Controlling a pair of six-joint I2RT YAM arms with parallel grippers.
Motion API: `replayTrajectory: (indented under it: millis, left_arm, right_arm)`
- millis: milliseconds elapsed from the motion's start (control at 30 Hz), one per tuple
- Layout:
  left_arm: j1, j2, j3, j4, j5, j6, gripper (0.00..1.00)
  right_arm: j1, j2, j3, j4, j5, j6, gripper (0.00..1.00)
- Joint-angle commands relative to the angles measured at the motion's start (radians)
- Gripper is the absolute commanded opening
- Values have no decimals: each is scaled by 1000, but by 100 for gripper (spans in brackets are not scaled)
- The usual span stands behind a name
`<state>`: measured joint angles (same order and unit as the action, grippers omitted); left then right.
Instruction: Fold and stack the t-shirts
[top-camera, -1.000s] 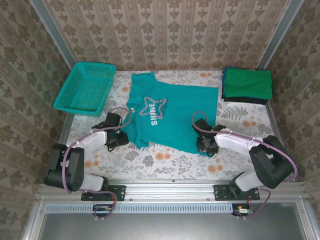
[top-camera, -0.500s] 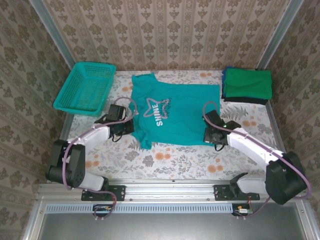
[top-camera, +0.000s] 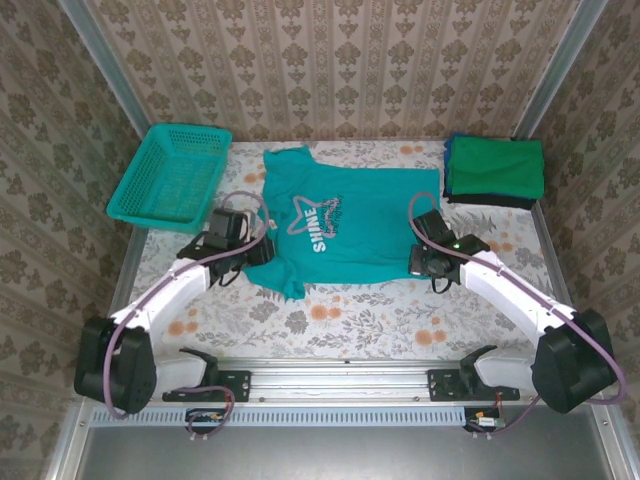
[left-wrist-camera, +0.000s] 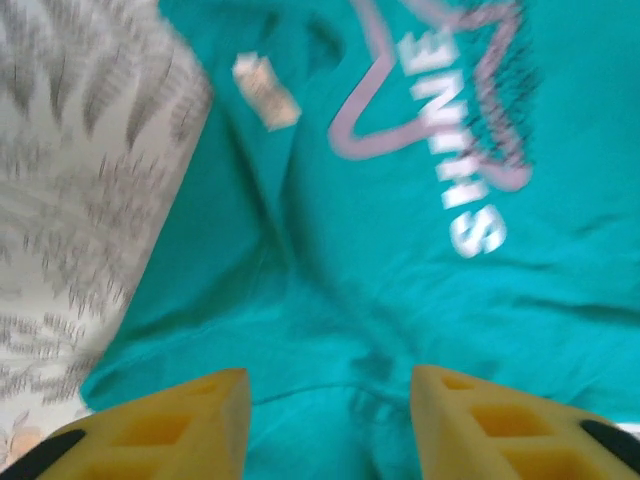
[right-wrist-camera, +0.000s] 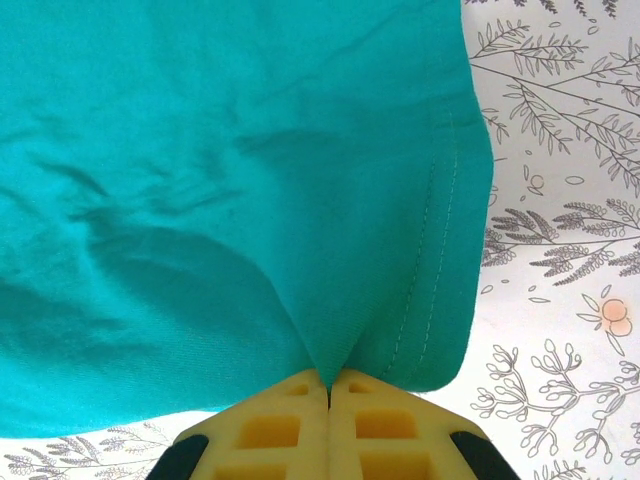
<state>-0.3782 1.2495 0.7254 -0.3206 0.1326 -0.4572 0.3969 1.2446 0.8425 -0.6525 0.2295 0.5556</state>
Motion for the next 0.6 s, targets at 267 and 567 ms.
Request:
replayTrajectory:
  millis: [267, 567]
  left_arm:
    - [2, 195, -22, 38, -37, 4, 48]
    - [-15, 144, -22, -75, -184, 3, 52]
  right_arm:
    - [-12, 16, -39, 38, -25, -24, 1]
    - [-26, 15, -57, 43, -29, -29, 1]
